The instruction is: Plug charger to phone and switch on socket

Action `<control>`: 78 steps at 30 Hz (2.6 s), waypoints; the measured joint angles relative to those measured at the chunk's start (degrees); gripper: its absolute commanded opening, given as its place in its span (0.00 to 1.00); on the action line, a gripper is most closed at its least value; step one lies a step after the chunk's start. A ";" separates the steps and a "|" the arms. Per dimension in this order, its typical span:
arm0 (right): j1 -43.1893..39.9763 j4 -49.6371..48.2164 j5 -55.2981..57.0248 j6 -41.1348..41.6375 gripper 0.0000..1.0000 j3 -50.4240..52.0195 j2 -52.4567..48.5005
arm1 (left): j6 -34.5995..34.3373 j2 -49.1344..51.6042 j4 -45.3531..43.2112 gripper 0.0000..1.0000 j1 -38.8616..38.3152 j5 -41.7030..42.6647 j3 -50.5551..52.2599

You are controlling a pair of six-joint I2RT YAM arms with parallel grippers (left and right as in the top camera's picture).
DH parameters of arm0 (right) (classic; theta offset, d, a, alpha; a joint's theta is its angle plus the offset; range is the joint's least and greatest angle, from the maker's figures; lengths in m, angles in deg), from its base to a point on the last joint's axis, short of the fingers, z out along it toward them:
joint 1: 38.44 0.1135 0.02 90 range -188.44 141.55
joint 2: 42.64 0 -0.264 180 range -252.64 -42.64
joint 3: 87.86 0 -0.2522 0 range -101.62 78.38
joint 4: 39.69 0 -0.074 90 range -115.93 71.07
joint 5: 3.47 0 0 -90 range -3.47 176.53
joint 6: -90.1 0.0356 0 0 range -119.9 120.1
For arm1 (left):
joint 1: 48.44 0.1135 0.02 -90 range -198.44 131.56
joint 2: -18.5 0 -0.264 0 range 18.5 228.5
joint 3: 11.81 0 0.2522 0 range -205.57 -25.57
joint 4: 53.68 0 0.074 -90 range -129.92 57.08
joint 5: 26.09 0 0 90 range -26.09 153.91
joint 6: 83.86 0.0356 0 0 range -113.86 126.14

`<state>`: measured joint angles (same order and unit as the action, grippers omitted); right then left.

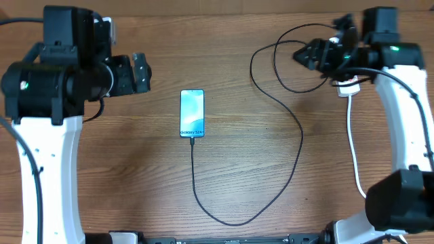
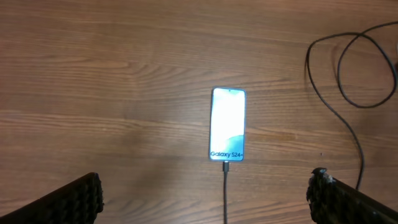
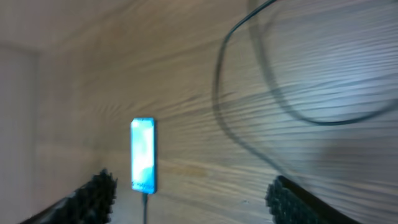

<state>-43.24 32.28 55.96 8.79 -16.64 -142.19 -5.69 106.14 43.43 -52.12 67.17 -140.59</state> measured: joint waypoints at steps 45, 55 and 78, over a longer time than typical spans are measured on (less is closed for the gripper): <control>-14.97 -15.34 27.80 5.35 1.00 -0.24 -16.44 | 0.00 -1.11 2.21 1.00 0.00 -1.84 0.00; -15.82 -21.24 28.74 6.78 1.00 -0.24 -21.14 | 0.00 -1.11 2.21 1.00 0.02 -1.84 0.00; -15.82 -26.58 31.08 6.03 1.00 -0.24 -27.30 | 0.00 -1.11 2.21 1.00 0.02 -1.84 0.00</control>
<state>-59.07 5.71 87.04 14.82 -16.88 -169.49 -5.69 105.02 45.64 -52.10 65.34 -140.59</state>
